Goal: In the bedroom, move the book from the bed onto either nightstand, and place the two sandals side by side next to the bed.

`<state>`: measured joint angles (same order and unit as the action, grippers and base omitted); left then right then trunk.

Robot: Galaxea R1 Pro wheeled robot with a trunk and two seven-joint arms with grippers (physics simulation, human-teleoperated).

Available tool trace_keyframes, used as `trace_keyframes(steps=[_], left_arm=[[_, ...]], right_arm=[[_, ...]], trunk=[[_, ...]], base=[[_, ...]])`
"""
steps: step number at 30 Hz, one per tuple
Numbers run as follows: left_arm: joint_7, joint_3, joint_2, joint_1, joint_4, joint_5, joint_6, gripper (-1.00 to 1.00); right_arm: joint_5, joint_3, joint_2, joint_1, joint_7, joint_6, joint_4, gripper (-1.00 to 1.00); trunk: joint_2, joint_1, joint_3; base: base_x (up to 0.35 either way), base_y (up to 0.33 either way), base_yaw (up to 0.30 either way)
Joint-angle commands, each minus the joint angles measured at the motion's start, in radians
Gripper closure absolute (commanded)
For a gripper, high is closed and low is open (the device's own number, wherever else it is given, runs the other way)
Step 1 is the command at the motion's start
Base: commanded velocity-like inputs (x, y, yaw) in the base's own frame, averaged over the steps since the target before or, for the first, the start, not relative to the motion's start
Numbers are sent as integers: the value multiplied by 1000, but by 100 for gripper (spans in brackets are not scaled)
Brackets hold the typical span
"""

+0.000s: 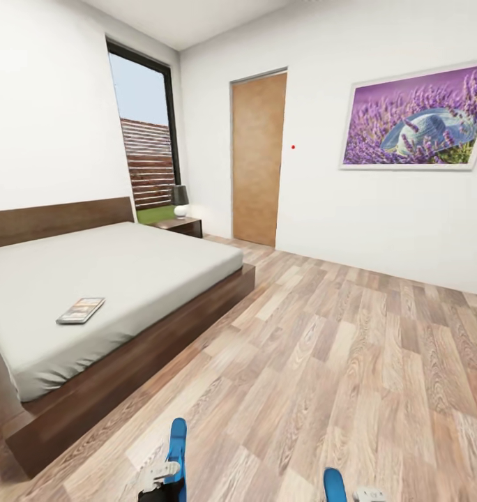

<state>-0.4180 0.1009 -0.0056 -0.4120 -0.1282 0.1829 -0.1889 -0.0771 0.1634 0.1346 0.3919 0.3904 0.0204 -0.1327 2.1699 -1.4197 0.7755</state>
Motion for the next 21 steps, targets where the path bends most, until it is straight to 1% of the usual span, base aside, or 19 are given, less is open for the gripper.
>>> trace_keyframes(steps=[1,21], left_arm=[[-7,8,0,-1,1,3,0,100],[-7,8,1,-1,1,3,0,100]], right_arm=[[-8,8,0,1,5,2,1,100],[-8,8,-1,1,5,1,1,100]], trunk=[[0,0,1],[0,0,1]], base=[[0,0,-300],[0,0,-300]])
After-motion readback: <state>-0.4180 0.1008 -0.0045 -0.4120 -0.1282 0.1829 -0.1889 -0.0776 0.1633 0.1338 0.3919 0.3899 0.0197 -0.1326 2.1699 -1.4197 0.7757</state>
